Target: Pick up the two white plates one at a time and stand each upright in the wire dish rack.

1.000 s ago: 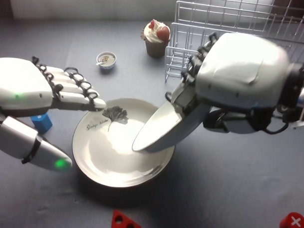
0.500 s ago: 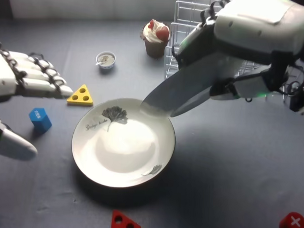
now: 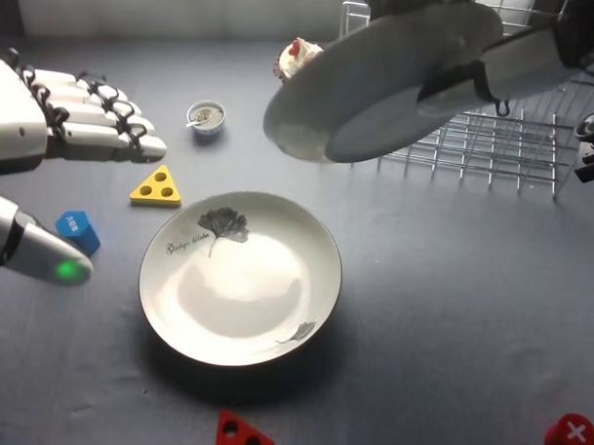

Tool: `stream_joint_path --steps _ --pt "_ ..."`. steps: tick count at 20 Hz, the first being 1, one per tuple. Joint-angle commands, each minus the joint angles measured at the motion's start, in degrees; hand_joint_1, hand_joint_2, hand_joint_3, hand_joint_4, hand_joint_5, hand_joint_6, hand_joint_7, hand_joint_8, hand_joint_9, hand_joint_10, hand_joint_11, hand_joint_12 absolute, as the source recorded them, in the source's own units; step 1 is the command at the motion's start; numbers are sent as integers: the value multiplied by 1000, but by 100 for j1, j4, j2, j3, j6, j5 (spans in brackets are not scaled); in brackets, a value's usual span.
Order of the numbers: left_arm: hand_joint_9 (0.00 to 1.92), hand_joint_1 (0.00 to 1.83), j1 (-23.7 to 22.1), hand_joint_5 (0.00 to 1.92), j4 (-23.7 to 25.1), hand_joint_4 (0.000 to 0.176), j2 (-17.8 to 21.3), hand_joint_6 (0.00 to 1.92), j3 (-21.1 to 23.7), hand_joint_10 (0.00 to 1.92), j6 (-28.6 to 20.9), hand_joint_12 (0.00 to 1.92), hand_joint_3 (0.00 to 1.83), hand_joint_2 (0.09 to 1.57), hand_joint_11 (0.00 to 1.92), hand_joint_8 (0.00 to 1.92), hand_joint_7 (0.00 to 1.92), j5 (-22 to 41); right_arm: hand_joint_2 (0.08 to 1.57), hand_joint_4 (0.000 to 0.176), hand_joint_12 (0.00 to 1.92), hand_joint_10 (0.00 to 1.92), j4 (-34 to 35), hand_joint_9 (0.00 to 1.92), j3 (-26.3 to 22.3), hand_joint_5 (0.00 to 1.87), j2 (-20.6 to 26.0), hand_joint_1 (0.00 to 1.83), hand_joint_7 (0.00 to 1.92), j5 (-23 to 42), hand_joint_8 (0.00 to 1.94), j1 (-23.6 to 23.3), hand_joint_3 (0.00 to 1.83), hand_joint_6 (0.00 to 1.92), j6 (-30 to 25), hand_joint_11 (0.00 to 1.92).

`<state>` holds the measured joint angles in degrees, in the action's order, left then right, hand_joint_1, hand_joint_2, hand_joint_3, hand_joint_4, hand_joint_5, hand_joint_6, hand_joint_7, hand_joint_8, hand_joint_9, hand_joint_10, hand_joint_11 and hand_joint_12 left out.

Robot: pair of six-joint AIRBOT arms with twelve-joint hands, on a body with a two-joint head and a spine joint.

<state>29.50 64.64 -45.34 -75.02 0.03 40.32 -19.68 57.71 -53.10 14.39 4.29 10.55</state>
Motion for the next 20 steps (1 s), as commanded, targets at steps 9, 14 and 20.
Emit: stream_joint_path --steps 9,14,20 --pt "125 0 -152 138 -183 0 -108 8 -250 7 -3 9 1 976 145 6 153 633 1021 0 1368 416 144 1311 497 1012 54 1505 1223 374 384 -413 0 770 -950 969" --pt "123 0 -178 134 -174 0 -149 3 -324 3 -3 0 0 968 125 0 145 748 1013 0 1296 443 410 1285 830 1026 43 1505 1263 197 259 -601 1 806 -1133 1021" --pt "135 0 -213 142 -142 0 -151 4 -335 6 -3 7 0 972 142 5 159 702 1013 0 1243 401 738 1304 1317 1000 -105 1505 1250 76 292 -695 0 821 -1135 1061"
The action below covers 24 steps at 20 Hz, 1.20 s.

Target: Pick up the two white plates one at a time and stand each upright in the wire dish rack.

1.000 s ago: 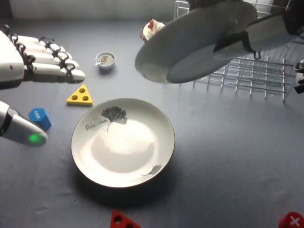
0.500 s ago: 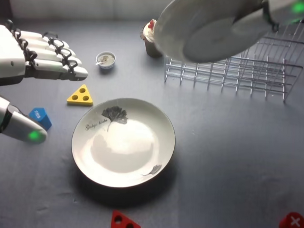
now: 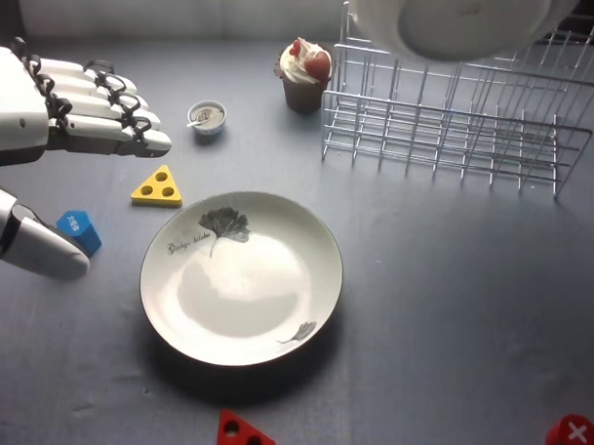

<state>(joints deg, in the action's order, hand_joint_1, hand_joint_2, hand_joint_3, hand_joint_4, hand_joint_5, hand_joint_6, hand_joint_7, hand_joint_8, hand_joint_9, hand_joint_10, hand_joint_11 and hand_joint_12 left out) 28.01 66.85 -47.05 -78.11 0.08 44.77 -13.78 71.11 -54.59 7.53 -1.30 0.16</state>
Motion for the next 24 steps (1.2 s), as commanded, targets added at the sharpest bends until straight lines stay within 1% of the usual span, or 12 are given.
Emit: stream_joint_path --steps 1,4,5,9,12,14,17,19,20,21,23,24 --pt "144 0 -70 137 -353 0 27 2 -26 9 -8 11 2 976 150 5 160 241 1012 0 1259 414 159 1298 70 1005 19 1505 1258 750 294 -135 0 794 -97 1057" --pt "146 0 -74 135 -282 0 16 1 -34 9 -8 11 2 977 151 4 160 243 1012 0 1262 417 158 1297 274 1006 -69 1505 1260 717 294 -131 0 788 -40 1055" --pt "165 0 -75 157 -317 0 12 10 -46 16 -8 15 2 978 162 13 182 299 1013 0 1268 443 158 1282 343 1041 -106 1504 1193 681 405 -131 4 771 -41 1037" --pt "164 0 -78 163 -731 0 0 9 -47 11 -8 16 1 976 165 10 187 307 1024 0 1273 530 288 1227 492 1028 -154 1502 1153 638 480 -80 0 816 -43 1032" --pt "159 0 -73 165 -774 0 0 6 -47 5 -8 14 2 979 163 5 184 102 1033 0 1348 560 605 1224 602 987 -228 1501 1162 415 483 11 0 836 -43 988" --pt "141 0 -13 148 -957 0 2 0 -40 0 -8 7 0 976 149 0 167 129 1036 0 1342 595 738 1207 718 970 -297 1501 1167 398 434 69 0 893 -43 993" --pt "140 0 -204 140 -806 0 1 6 -43 11 -8 12 1 977 158 7 155 178 1044 0 1372 600 856 1215 864 921 -420 1500 1124 308 550 85 1 885 -43 989" --pt "156 0 -366 150 -795 0 4 8 -4 15 -8 15 0 976 165 10 165 64 1039 0 1332 576 904 1224 918 919 -452 1501 1146 308 511 129 0 900 -43 1018" --pt "156 0 -393 152 -636 0 12 8 23 13 -8 12 1 977 159 9 165 152 1033 0 1297 552 939 1234 931 930 -455 1502 1160 308 479 148 1 895 -43 1039" --pt "136 0 -392 146 -482 0 20 5 26 4 -8 8 0 975 149 2 152 146 1033 0 1293 552 939 1233 962 932 -487 1502 1163 308 470 149 1 893 -43 1040" --pt "145 0 -293 155 -516 0 63 8 31 6 -8 13 0 967 162 5 160 406 1039 0 1329 561 960 1235 1027 924 -552 1501 1145 309 492 168 0 901 -43 1015" --pt "147 0 -171 148 -486 0 87 3 64 6 -8 8 0 969 152 3 158 555 1035 0 1362 527 1009 1265 1104 949 -632 1502 1156 310 475 194 1 840 -43 991"
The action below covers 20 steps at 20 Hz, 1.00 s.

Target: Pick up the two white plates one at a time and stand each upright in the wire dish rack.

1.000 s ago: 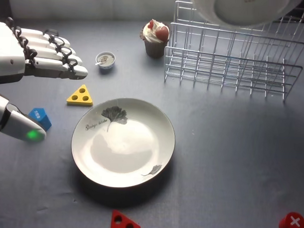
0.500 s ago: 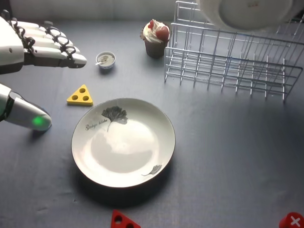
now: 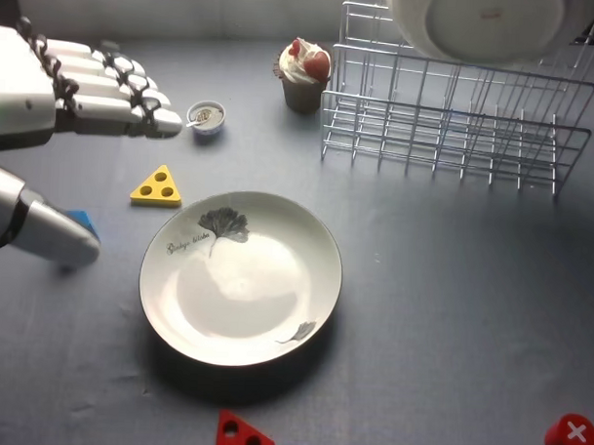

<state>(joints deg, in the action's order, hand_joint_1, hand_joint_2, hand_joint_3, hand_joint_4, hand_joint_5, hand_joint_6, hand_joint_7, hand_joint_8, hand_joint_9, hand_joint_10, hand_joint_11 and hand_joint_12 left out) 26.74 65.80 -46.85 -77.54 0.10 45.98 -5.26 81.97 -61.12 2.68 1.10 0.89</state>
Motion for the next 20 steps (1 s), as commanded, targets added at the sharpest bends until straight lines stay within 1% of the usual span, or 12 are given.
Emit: stream_joint_path --steps 1,2,4,5,8,9,10,13,16,17,19,20 --pt "147 0 -19 148 -377 0 77 3 22 6 -10 8 0 969 152 3 158 468 1035 0 1362 527 168 1265 45 949 -5 1502 1156 797 475 -35 1 840 -115 991" --pt "150 0 16 149 -353 0 84 3 37 7 -10 6 0 970 148 4 160 557 1035 0 1372 527 208 1265 127 952 -80 1502 1157 828 471 11 1 839 -115 981" --pt "164 0 18 160 -184 0 84 7 36 10 -10 9 0 971 156 7 172 741 1041 0 1374 598 296 1225 270 942 -203 1501 1148 837 494 57 0 853 -115 985" --pt "165 0 29 160 -51 0 86 6 33 9 -10 9 2 977 155 7 177 870 1027 0 1327 562 364 1243 397 992 -301 1502 1181 837 433 102 1 787 -115 1016" --pt "182 0 180 172 183 0 101 9 38 14 -10 17 2 978 176 12 193 1130 1032 0 1347 593 539 1222 660 996 -513 1501 1180 895 418 240 0 814 -115 996" --pt "174 0 268 154 220 0 111 0 36 8 -10 13 3 982 168 5 181 1188 1026 0 1344 566 559 1237 753 1010 -612 1503 1235 914 301 307 0 806 -115 994" --pt "172 0 320 152 233 0 113 0 37 7 -10 12 4 983 166 4 179 1202 1023 0 1338 550 580 1247 815 1017 -673 1503 1237 922 302 359 0 787 -115 998" --pt "157 0 360 145 251 0 112 0 47 0 -10 6 2 982 155 0 174 1241 1025 0 1329 515 636 1251 992 982 -862 1503 1244 923 289 580 0 865 -115 1002" --pt "169 0 408 155 263 0 113 4 69 6 -10 12 4 988 168 4 181 1322 1025 0 1332 511 728 1258 1181 978 -991 1503 1249 925 284 704 0 858 -116 1002" --pt "180 0 448 168 273 0 114 8 82 9 -10 15 2 986 176 7 193 1336 1019 0 1337 472 728 1287 1203 993 -1008 1505 1300 968 183 735 0 814 -116 998" --pt "178 0 510 168 274 0 114 7 95 7 -10 11 4 990 167 6 191 1365 1018 0 1306 441 728 1300 1188 993 -1016 1505 1286 1057 197 775 0 825 -116 1015" --pt "173 0 529 161 274 0 113 3 101 3 -10 12 2 988 171 1 183 1365 1048 0 1332 652 727 1167 1170 925 -1011 1497 1160 1079 410 775 0 967 -116 1019"
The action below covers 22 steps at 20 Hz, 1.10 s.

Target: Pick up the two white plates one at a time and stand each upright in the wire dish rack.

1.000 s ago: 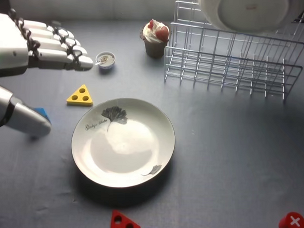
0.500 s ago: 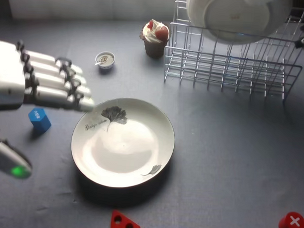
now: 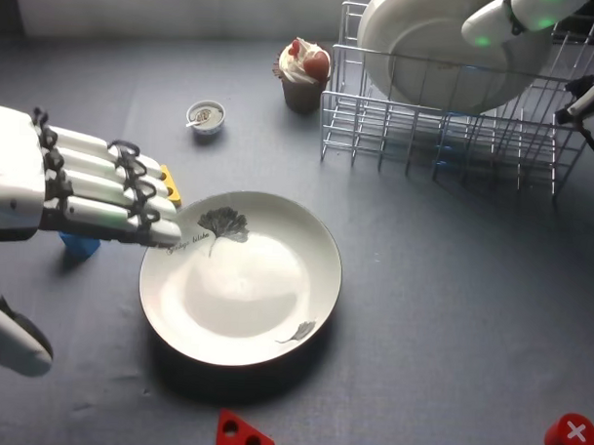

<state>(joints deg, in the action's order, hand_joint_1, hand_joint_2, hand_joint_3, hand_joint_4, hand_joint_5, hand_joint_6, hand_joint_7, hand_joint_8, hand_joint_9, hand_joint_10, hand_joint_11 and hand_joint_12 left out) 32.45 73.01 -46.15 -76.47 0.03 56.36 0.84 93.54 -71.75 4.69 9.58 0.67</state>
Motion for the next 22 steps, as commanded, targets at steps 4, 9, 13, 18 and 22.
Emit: stream_joint_path --steps 4,9,13,18,22 --pt "172 0 -41 166 -472 0 43 1 38 1 -3 8 3 992 168 1 184 340 1002 0 441 9 114 735 -60 563 93 896 644 923 1 -90 0 26 -94 744" --pt "172 0 -41 156 -454 0 43 1 73 4 -3 11 1 991 175 2 181 381 961 2 259 0 63 637 -193 585 152 817 582 969 0 -151 4 0 -94 605" --pt "162 0 111 142 -343 0 34 0 148 3 -3 7 2 994 169 1 168 354 972 0 234 0 17 586 -234 554 180 809 533 972 1 -190 3 2 -98 584" --pt "141 0 391 137 -174 0 -13 4 304 2 -3 2 4 999 158 3 152 139 975 34 183 0 -604 515 -566 536 403 709 486 1722 0 -266 4 0 -109 494" --pt "164 0 488 141 47 0 -17 3 501 7 -3 6 0 994 167 8 172 -150 936 51 153 0 -1648 436 -980 416 631 544 366 2841 0 -263 0 0 245 446"
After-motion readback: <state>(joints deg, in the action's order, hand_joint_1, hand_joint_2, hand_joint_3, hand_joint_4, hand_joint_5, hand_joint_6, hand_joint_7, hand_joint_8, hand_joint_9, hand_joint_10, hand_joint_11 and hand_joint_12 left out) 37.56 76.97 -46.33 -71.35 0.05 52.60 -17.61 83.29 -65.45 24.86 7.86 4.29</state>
